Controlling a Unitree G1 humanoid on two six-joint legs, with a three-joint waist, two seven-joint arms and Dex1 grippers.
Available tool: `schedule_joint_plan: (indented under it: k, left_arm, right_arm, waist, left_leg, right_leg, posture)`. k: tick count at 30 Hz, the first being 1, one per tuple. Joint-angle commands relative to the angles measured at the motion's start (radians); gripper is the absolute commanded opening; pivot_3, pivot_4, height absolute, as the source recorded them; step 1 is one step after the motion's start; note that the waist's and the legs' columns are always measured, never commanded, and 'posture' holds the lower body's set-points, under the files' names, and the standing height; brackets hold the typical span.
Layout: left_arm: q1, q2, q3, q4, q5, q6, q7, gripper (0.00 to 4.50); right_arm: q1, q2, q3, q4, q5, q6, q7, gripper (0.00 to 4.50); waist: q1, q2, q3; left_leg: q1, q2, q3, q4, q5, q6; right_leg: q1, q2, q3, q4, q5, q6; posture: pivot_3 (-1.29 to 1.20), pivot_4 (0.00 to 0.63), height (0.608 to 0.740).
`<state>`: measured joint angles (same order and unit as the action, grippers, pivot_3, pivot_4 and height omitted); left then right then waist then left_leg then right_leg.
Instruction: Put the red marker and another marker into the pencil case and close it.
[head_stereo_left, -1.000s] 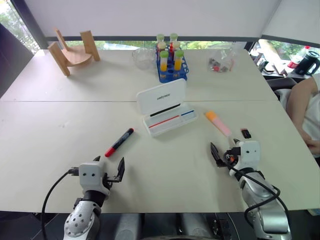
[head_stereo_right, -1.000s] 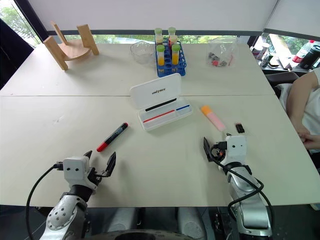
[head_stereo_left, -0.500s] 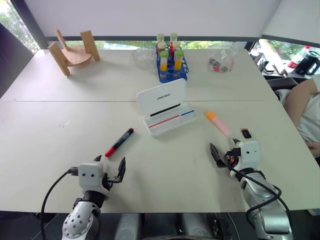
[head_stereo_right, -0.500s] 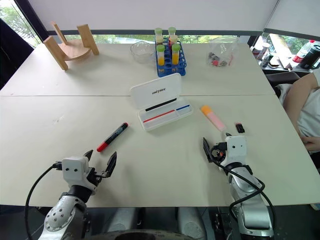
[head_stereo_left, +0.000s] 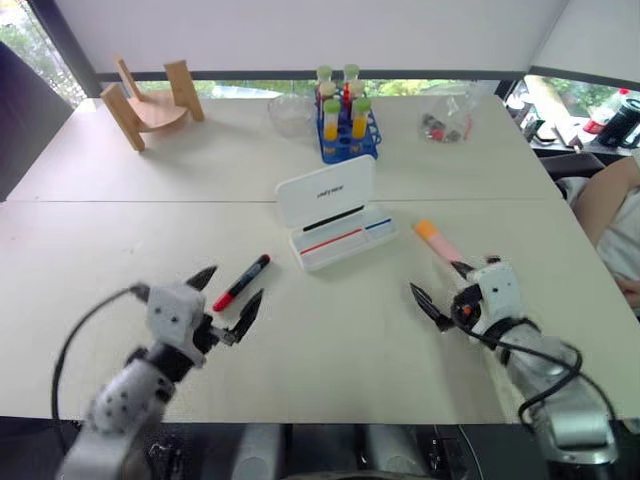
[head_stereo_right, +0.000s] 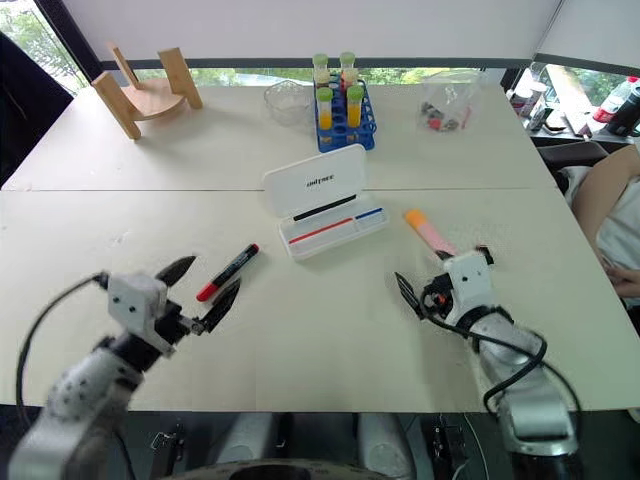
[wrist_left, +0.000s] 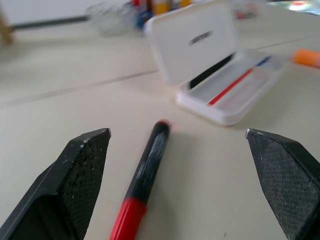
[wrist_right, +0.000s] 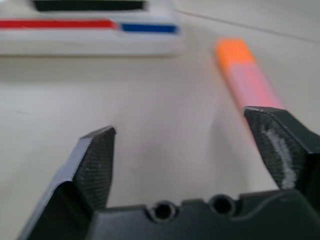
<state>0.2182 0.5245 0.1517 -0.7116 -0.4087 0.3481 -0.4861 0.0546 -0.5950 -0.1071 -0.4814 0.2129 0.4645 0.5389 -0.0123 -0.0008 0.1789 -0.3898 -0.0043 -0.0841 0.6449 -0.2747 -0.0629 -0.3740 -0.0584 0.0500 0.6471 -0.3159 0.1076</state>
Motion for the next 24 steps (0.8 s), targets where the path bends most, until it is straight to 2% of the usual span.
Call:
schedule_joint_plan:
  k: [1, 5, 10, 16, 24]
  left_arm:
    - [-0.151, 0.09, -0.001, 0.109, -0.077, 0.039, -0.151, 4.47]
    - [-0.386, 0.135, -0.123, 0.323, -0.071, 0.072, -0.309, 4.47]
    - [-0.576, 0.067, -0.279, 0.556, -0.004, 0.02, -0.437, 4.47]
    - [-0.718, -0.02, -0.384, 0.812, 0.115, -0.103, -0.514, 4.47]
    - [-0.799, -0.116, -0.454, 0.945, 0.197, -0.126, -0.558, 4.47]
  right_arm:
    - [-0.061, -0.103, -0.029, -0.034, 0.112, 0.093, 0.148, 4.5]
    - [-0.167, -0.225, -0.059, -0.002, 0.194, 0.178, 0.253, 4.5]
    - [-0.239, -0.291, -0.082, 0.022, 0.223, 0.195, 0.299, 4.5]
    - [-0.253, -0.304, -0.119, 0.013, 0.225, 0.203, 0.288, 4.5]
    - [-0.22, -0.287, -0.155, -0.04, 0.228, 0.22, 0.225, 4.5]
  waist:
    - [-0.001, 0.0, 0.0]
    - [-0.001, 0.0, 0.002]
    - [-0.002, -0.001, 0.003]
    - [0.0, -0.002, 0.003]
    - [0.001, -0.002, 0.003]
  left_leg:
    - [0.0, 0.0, 0.0, 0.0, 0.0, 0.0]
    - [-0.001, -0.001, -0.001, 0.0, 0.0, 0.001]
    - [-0.001, -0.001, -0.001, 0.0, -0.002, 0.003]
    - [-0.003, -0.001, -0.001, -0.001, -0.002, 0.004]
    - [-0.003, -0.001, -0.001, 0.001, -0.002, 0.003]
  right_leg:
    - [0.001, 0.0, 0.0, 0.0, 0.0, 0.0]
    - [0.0, 0.001, -0.001, 0.001, 0.002, 0.004]
    - [0.0, 0.001, -0.001, 0.0, 0.003, 0.007]
    - [-0.003, 0.001, -0.001, 0.0, 0.003, 0.007]
    - [-0.002, 0.001, -0.001, 0.002, 0.003, 0.008]
  posture:
    - [0.0, 0.15, 0.74]
    - [0.0, 0.15, 0.74]
    - [0.0, 0.15, 0.74]
    - [0.0, 0.15, 0.74]
    - [0.0, 0.15, 0.74]
